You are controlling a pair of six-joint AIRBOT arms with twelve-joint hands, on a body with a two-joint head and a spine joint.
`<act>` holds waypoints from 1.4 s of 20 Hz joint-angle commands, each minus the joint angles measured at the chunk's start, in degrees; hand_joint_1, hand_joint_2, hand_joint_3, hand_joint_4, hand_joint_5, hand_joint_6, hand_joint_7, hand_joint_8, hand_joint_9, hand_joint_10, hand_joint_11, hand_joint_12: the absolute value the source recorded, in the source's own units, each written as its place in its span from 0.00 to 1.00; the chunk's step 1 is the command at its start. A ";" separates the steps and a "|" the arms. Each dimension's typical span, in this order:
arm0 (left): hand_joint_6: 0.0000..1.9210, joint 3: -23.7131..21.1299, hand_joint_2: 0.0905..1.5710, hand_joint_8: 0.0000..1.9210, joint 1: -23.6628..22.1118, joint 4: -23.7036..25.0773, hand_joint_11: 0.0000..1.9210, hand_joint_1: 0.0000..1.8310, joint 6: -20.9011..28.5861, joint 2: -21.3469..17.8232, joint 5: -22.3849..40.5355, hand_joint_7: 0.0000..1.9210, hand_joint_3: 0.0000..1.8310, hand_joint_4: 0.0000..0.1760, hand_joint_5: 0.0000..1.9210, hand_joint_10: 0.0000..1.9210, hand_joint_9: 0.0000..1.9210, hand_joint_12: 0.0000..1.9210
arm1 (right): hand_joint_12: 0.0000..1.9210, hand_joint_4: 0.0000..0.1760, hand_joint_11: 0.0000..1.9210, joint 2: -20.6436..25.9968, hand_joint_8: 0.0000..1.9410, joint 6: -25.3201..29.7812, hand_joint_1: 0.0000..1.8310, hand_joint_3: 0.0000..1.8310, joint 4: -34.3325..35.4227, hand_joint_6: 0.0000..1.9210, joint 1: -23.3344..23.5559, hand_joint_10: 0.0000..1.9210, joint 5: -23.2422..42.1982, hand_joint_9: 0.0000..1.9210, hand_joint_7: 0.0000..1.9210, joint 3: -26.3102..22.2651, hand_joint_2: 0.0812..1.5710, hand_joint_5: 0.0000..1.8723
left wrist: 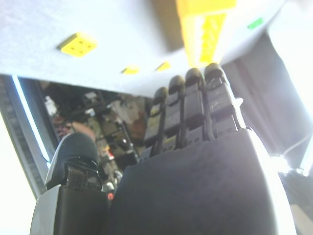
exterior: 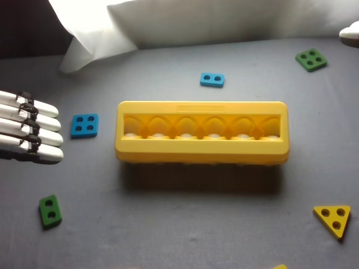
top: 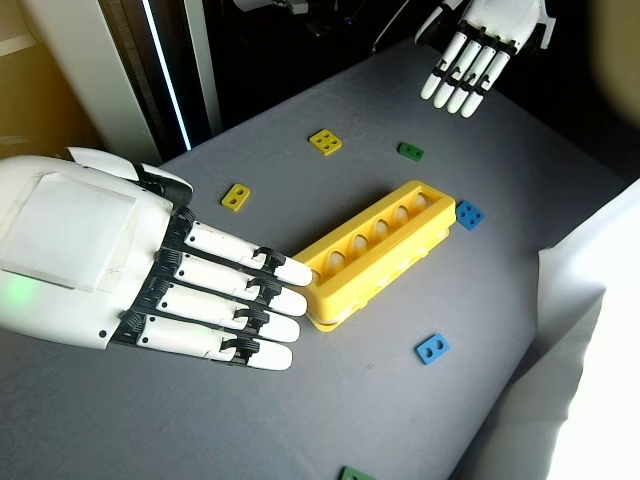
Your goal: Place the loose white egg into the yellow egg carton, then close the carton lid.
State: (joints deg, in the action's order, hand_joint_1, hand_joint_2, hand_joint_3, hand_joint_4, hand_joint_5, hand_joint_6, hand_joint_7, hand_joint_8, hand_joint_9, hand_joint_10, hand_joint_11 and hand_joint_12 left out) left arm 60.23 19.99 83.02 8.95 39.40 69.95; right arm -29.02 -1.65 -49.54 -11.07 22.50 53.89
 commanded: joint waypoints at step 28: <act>0.00 -3.69 0.82 0.00 0.06 -6.20 0.00 0.00 -1.14 0.81 -3.64 0.05 0.00 0.00 0.05 0.00 0.03 0.00 | 0.00 0.00 0.00 0.82 0.01 0.33 0.17 0.00 -0.56 0.01 0.12 0.01 3.93 0.03 0.07 -0.55 0.58 0.09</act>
State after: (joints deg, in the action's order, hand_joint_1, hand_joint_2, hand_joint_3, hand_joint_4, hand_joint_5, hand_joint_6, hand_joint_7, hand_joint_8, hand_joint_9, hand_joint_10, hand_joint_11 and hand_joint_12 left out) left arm 55.94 20.51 81.41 7.60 40.88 63.55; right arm -28.97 -1.58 -52.23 -11.49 22.85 53.32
